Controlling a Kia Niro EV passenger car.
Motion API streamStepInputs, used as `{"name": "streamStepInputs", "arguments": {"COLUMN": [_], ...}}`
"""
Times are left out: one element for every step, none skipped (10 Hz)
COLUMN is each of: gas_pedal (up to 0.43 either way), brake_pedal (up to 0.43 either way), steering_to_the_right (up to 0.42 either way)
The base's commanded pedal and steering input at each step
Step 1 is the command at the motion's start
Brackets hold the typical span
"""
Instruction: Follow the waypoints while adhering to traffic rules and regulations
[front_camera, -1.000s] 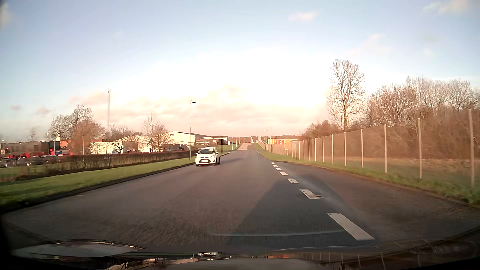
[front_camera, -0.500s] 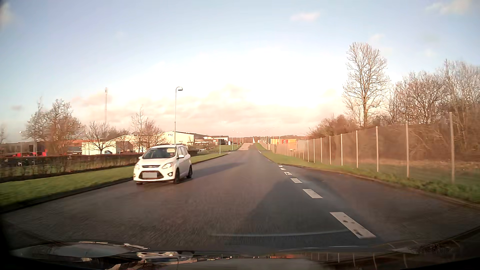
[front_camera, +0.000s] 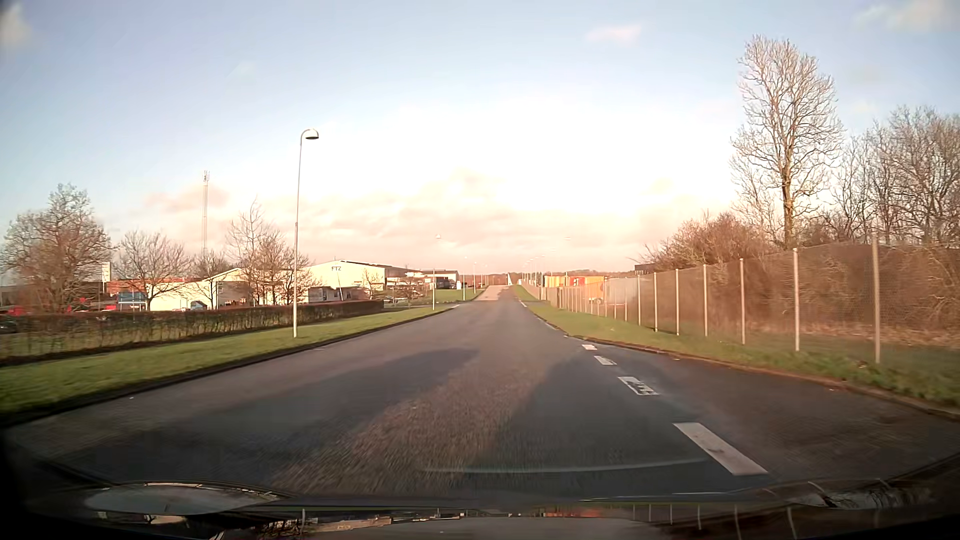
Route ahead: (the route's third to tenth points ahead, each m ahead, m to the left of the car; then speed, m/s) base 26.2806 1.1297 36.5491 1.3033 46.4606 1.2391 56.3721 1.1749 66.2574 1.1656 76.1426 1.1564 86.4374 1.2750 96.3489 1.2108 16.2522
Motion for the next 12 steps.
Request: {"name": "streamStepInputs", "arguments": {"gas_pedal": [0.169,0.169,0.169,0.169,0.169,0.157,0.157,0.150,0.150,0.150,0.138,0.138], "brake_pedal": [0.000,0.000,0.000,0.000,0.000,0.000,0.000,0.000,0.000,0.000,0.000,0.000], "steering_to_the_right": [-0.002,-0.001,-0.001,0.001,0.002,0.003,0.002,0.002,0.002,0.002,0.002,0.002]}}
